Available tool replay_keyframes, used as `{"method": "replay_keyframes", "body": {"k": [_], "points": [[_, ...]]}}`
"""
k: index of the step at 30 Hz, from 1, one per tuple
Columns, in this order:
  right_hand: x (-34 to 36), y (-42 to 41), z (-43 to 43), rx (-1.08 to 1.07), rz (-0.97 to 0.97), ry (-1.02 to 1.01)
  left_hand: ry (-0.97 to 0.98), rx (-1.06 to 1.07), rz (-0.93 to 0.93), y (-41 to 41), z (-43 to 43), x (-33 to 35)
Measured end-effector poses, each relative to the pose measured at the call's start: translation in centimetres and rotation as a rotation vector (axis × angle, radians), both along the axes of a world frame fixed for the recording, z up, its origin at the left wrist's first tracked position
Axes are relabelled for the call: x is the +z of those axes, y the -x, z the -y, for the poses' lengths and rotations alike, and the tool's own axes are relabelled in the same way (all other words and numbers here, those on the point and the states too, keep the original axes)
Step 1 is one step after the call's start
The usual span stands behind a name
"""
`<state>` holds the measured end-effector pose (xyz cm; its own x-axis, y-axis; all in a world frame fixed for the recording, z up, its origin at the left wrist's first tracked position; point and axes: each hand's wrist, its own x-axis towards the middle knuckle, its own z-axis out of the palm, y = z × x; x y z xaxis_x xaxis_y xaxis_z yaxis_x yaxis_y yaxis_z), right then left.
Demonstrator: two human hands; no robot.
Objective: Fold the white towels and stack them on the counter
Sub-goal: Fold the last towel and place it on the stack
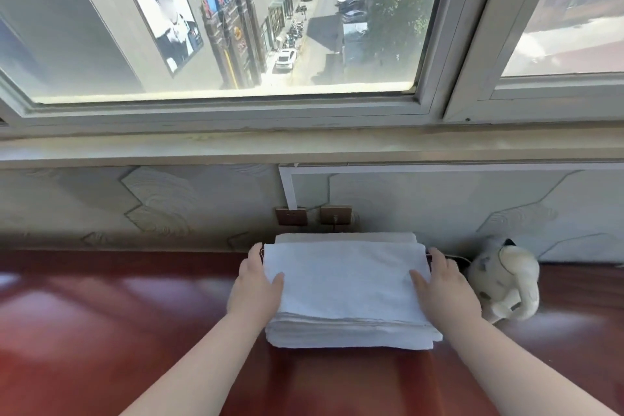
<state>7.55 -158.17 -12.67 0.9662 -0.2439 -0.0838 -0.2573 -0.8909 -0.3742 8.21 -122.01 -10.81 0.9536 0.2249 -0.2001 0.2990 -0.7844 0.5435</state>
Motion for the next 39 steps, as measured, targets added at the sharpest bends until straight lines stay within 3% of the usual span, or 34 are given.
{"method": "replay_keyframes", "body": {"k": [2,3,6,10,15,19,24,30,39], "points": [[0.2,-0.5,-1.0,0.161,0.178,0.195,-0.298,-0.147,0.131,-0.1,1.2,0.1],[0.4,-0.8,-1.7,0.264,0.178,0.258,-0.394,-0.275,0.159,-0.3,2.0,0.0],[-0.5,-1.3,-3.1,0.535,-0.035,0.345,-0.493,-0.595,0.079,-0.8,3.4,-1.9],[-3.0,-1.0,-1.4,0.412,-0.255,0.247,-0.51,-0.668,-0.047,-1.6,2.2,-4.7],[-3.0,-1.9,-0.4,0.404,-0.3,0.196,-0.429,-0.633,-0.067,-3.3,1.4,-5.0],[-3.3,-0.2,-0.3,0.412,-0.202,0.179,-0.41,-0.603,-0.038,-1.5,-0.2,-5.2],[-4.1,1.8,0.6,0.284,-0.045,-0.053,-0.345,-0.508,-0.046,0.6,-1.8,-5.5],[-3.8,2.0,1.4,0.236,-0.11,-0.105,-0.119,-0.322,-0.125,1.8,-1.1,-4.9],[-5.1,1.7,2.2,0.16,-0.179,-0.364,0.139,-0.222,-0.224,1.3,-1.5,-6.1]]}}
